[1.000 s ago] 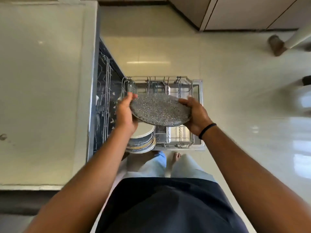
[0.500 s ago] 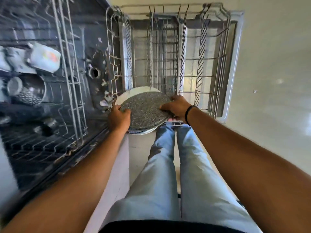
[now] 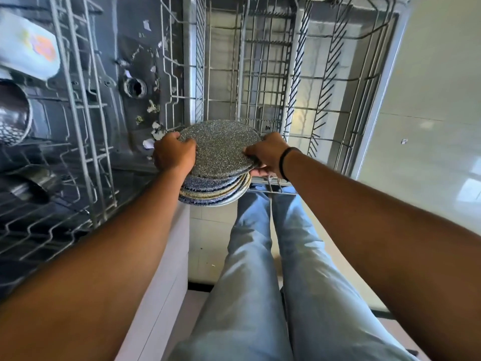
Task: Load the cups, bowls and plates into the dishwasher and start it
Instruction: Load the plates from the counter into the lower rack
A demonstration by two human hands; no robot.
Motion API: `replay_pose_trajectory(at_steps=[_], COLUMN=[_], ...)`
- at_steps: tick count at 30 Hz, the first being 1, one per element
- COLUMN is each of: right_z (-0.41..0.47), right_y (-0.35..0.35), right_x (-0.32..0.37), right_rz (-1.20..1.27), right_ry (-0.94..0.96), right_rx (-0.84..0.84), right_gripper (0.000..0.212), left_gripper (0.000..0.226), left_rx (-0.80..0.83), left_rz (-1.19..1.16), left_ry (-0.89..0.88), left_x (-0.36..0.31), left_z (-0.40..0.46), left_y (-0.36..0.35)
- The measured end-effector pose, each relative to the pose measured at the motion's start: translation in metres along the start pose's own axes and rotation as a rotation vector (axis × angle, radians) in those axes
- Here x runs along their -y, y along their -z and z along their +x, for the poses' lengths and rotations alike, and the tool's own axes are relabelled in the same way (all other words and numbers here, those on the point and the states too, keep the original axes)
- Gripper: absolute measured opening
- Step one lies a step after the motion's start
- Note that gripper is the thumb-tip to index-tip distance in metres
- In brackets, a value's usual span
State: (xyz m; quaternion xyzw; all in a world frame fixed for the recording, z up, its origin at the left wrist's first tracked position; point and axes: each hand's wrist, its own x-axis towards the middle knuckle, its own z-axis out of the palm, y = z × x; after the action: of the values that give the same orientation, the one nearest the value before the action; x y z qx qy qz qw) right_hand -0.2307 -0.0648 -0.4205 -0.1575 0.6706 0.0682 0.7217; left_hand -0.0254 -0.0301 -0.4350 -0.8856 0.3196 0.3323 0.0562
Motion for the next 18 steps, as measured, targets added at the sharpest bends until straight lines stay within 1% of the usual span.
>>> replay_pose_trajectory(at_steps=[6,11,15,18], right_z=[0.0063,0.0055,0.0034,0.0023], right_y=[-0.0044,-0.0056,-0.0055,-0.0049], right_x=[-0.0044,-0.0019,0.0011,0.0008], right_rz=[-0.013,-0.013,-0.049,-0.026], right_ry=[-0.035,-0.027,-0.001,0.000], right_rx=[0.014,0.028,0.020,0.011], right_gripper=[0.025,0.024,0.028,0.025], left_gripper=[0.045,0.043,0.043,0.043], left_rx=[0.039,0.026,0.005,0.021], left_rz=[0.021,0.020,0.037,0.031], left_ry=[0.039,0.054,0.035,0.046], left_x=[0.0038,0.0062,0.0071,0.0060], left_z=[0.0070,0.0072,0.0049,0.0041], left_y=[-0.0045,-0.0056,-0.0053,-0.0059])
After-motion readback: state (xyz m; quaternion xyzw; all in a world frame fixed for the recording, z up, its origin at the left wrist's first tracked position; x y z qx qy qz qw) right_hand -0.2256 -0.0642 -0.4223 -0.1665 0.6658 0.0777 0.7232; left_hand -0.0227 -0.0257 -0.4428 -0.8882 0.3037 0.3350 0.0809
